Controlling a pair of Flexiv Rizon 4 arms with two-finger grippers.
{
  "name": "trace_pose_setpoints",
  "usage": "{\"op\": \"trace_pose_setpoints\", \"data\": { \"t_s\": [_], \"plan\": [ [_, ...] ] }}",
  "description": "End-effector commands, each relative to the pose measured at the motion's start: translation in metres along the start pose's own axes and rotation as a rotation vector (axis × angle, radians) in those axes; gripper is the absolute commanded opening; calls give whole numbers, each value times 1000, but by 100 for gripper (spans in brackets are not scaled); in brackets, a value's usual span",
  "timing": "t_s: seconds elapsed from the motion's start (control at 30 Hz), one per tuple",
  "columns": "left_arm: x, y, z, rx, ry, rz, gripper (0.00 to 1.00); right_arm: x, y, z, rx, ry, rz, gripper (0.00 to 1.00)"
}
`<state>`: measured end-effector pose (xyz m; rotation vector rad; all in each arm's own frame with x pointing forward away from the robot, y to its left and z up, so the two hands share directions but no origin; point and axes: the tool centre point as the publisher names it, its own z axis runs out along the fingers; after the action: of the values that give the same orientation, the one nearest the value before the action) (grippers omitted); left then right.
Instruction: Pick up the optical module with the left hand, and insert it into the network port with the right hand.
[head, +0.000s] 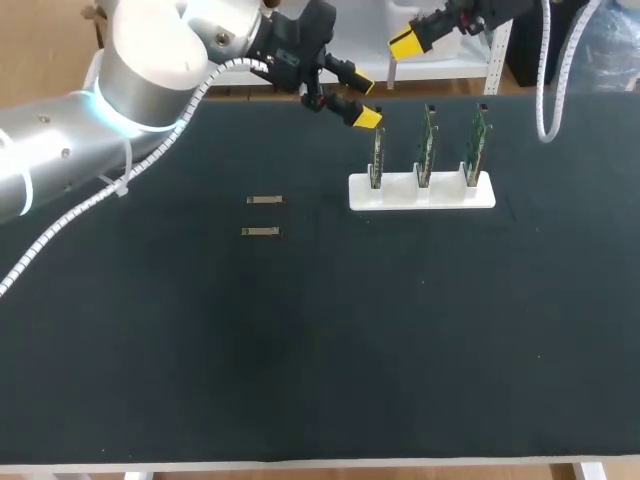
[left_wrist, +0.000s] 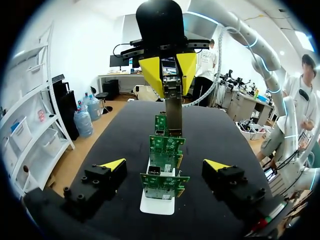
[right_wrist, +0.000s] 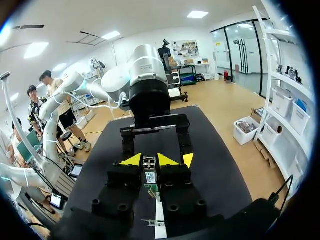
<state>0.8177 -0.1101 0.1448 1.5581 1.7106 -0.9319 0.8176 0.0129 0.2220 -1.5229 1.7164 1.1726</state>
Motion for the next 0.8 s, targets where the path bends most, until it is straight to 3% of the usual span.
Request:
{"op": "trace_pose_setpoints", "data": {
  "t_s": [0.03, 0.8],
  "plan": [
    [0, 0, 0, -1, 0, 2, 100, -1, -1, 3, -2, 18, -10, 0],
    [0, 0, 0, -1, 0, 2, 100, 7, -11, 16, -60, 77, -31, 0]
  ]
}}
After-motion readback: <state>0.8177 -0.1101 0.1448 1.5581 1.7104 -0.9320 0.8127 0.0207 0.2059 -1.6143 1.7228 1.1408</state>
